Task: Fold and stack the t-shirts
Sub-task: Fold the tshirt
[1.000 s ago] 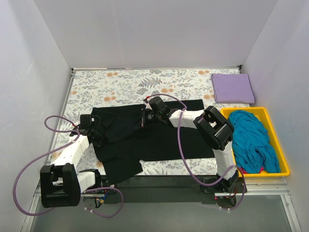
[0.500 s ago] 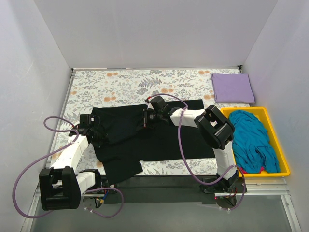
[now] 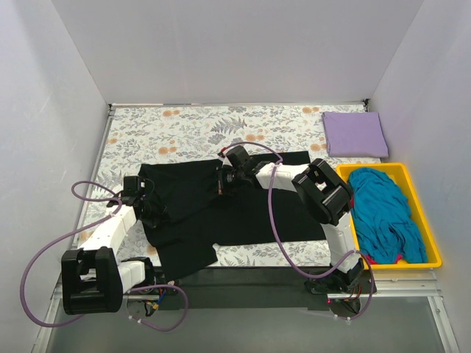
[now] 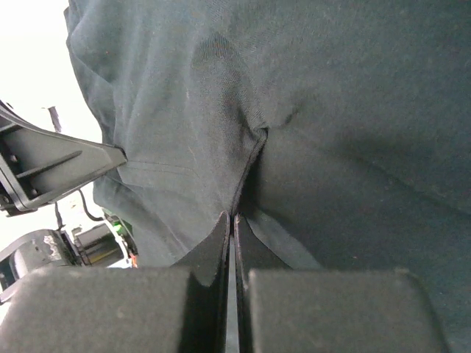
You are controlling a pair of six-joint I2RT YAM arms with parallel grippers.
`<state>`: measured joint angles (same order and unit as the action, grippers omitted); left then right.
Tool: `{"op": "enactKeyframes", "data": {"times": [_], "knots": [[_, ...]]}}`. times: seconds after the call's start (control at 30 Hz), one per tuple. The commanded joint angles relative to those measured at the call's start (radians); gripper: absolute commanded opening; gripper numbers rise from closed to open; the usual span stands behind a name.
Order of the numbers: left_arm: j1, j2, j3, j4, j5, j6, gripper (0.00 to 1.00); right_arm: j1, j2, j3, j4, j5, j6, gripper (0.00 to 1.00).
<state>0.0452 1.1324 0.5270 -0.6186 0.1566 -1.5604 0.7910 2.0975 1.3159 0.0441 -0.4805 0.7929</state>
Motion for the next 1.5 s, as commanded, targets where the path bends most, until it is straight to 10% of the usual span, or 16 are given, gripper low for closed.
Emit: {"op": "enactKeyframes", "data": {"times": [0.0, 0.2, 0.4, 0.73, 1.03, 1.47], "knots": [[-0.004, 0.001, -0.012, 0.007, 0.027, -0.001, 0.07, -0.006, 0.01, 0.054, -0.033, 0.01, -0.043, 0.01], [-0.004, 0.026, -0.012, -0.003, 0.015, -0.003, 0.08, -0.006, 0.01, 0.054, -0.043, 0.006, -0.055, 0.01], [-0.004, -0.026, 0.025, -0.05, -0.021, -0.02, 0.44, -0.013, -0.02, 0.069, -0.108, 0.014, -0.124, 0.31], [0.05, 0.09, 0.291, 0.054, -0.284, 0.091, 0.63, -0.225, -0.215, 0.026, -0.182, 0.125, -0.36, 0.52], [0.087, 0.415, 0.445, 0.215, -0.316, 0.137, 0.57, -0.525, -0.194, 0.011, -0.176, 0.114, -0.451, 0.47], [0.131, 0.579, 0.442, 0.267, -0.334, 0.126, 0.24, -0.711, 0.028, 0.043, -0.089, 0.051, -0.388, 0.45]]}}
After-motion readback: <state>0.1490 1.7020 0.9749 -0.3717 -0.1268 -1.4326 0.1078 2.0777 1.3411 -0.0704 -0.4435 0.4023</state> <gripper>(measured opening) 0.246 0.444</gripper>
